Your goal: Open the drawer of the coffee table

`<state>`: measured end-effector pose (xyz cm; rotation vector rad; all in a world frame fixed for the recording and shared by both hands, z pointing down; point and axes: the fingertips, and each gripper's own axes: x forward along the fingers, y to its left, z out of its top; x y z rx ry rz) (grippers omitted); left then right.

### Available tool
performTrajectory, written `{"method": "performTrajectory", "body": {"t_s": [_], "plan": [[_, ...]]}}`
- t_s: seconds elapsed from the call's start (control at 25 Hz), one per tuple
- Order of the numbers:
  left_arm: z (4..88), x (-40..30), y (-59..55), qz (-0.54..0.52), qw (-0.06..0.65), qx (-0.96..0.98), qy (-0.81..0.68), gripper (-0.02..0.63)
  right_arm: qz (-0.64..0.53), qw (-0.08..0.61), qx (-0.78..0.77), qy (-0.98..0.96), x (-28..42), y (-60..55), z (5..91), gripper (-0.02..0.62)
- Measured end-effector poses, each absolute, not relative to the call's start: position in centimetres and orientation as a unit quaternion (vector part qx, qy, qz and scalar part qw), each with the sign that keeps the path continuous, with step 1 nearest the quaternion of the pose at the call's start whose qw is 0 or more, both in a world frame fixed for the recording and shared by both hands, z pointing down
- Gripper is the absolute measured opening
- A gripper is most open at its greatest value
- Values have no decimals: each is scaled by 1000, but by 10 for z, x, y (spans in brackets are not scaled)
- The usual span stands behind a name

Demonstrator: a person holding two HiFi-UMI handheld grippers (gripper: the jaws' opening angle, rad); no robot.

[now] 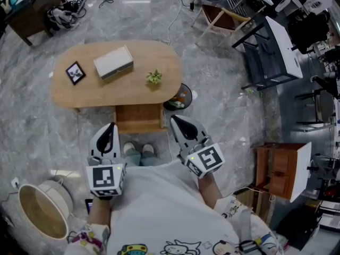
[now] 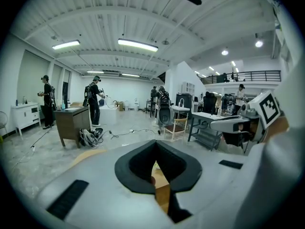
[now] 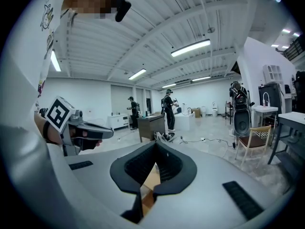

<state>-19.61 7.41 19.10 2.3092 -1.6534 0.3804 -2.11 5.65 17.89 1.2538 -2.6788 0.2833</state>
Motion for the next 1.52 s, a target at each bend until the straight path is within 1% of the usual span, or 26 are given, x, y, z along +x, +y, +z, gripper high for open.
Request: {"method": "performTrajectory", "body": {"t_s": [0.56, 0.92, 1.32, 1.52], "plan": [[196, -188, 69, 146, 141, 795, -572, 3, 100, 87, 430, -893, -4, 53, 180, -2], [197, -186, 69, 147, 141, 794, -573, 3, 97, 87, 421, -898, -4, 52, 180, -2], [200, -177, 72, 155, 120, 799, -568, 3, 96, 79, 425, -897, 0, 54, 179, -2], [203, -176, 75, 149, 132, 803, -561, 3, 92, 81, 423, -898, -1, 56, 179, -2]]}}
